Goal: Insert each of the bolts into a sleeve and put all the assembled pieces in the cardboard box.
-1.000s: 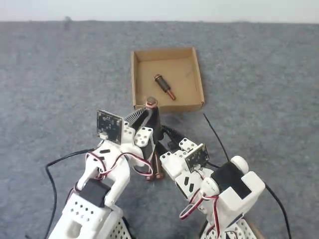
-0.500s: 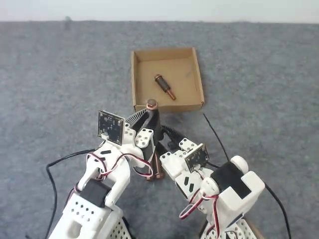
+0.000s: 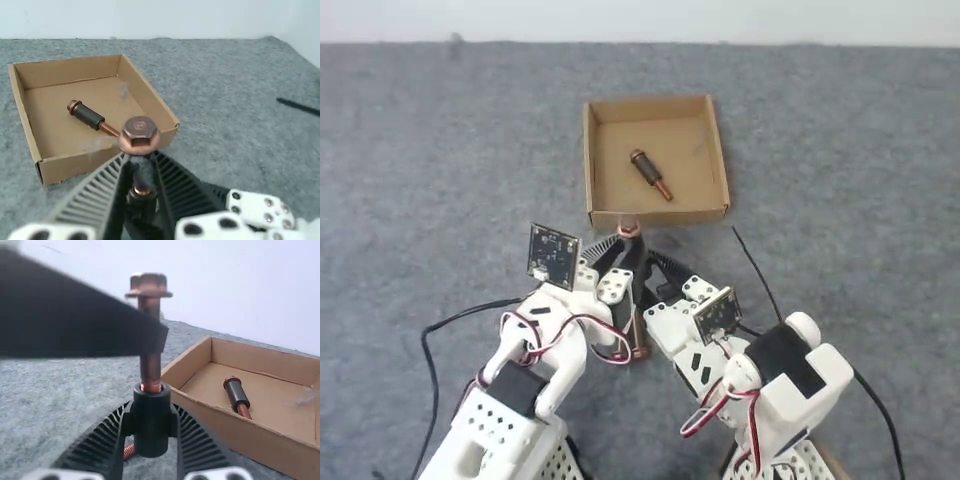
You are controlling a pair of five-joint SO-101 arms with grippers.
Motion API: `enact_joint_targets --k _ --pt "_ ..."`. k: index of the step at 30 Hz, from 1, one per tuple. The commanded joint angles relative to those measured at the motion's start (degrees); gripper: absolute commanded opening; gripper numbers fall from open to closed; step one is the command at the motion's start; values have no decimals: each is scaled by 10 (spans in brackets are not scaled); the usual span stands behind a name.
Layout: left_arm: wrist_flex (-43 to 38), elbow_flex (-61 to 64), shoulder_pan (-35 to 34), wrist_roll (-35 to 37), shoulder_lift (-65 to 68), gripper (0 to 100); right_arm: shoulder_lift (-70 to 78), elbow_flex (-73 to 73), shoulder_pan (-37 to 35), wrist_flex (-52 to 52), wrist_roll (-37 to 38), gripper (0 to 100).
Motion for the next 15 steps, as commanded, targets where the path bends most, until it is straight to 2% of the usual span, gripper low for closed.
enact_joint_targets --k 1,15 --pt "2 2 1 2 -10 12 -9 14 14 -5 -6 6" --pt "-2 51 4 1 -10 15 -9 14 15 -5 -6 6"
